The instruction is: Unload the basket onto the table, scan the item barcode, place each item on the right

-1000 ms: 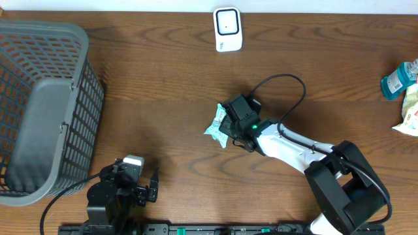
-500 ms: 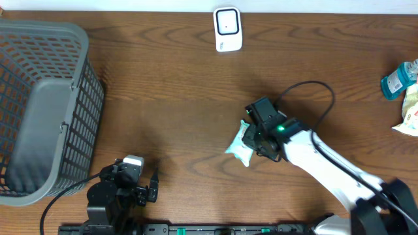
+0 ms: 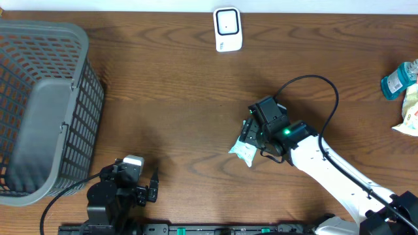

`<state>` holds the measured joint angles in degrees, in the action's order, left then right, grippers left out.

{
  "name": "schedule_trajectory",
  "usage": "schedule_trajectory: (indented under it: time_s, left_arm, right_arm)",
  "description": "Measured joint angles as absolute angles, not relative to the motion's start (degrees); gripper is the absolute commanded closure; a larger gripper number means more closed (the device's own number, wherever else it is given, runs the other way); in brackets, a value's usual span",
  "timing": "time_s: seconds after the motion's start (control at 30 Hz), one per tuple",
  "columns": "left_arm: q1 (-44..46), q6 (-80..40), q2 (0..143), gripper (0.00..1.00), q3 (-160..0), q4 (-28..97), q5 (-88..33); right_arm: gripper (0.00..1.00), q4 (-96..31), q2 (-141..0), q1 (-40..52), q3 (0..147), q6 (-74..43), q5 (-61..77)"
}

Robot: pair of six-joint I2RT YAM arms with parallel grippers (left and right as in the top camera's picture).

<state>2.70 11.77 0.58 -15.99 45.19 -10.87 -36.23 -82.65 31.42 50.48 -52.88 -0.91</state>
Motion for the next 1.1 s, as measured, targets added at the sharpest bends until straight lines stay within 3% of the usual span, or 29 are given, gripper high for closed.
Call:
schedule_trajectory:
  time_s: [0.03,0.33,0.53,1.1]
  left_arm:
    - [2.7,11.8,0.6,0.01,-16.0,45.2,-10.9]
    - [2.7,11.8,0.6,0.01,-16.0,45.2,-10.9]
    - [2.7,11.8,0.6,0.01,-16.0,45.2,-10.9]
    - [2.7,11.8,0.6,0.01,-16.0,45.2,-10.9]
  right_arm:
    - [0.47,-35.4,-82.7,31.6,50.5,-52.3,-0.4]
    - [0.49,-31.4,-84.3,35.2,50.5,-52.0,0.2]
    - [0.5,-35.1,-90.1,36.4,54.9,-50.5,-3.5]
    - [0.62,-39.6,-101.8,41.9,61.3,-50.9,-14.3]
